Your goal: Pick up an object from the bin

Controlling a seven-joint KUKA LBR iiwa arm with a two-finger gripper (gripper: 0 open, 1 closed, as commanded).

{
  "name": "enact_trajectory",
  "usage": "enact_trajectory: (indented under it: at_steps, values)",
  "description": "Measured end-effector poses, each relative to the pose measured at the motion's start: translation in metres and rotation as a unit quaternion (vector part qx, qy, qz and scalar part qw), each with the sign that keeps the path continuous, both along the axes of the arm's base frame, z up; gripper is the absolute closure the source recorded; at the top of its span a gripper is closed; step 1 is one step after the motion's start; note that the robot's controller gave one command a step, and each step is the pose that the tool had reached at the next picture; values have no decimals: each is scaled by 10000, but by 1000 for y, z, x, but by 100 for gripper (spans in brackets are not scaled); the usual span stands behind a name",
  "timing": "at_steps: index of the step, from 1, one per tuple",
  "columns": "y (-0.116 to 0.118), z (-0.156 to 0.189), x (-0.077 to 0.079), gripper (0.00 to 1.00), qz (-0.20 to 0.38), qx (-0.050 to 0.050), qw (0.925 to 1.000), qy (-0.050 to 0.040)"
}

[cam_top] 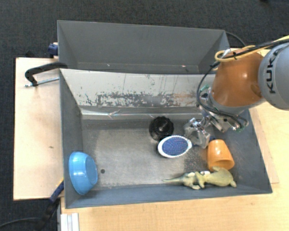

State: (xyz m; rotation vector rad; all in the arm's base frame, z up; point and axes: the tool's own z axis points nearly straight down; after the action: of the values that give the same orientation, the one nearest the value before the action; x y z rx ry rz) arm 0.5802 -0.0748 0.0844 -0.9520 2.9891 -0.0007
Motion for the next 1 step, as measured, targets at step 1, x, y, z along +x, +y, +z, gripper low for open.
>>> enact_trajectory:
  at_steps: [1]
  values:
    - [1,0,0,0,0,5,10000,1]
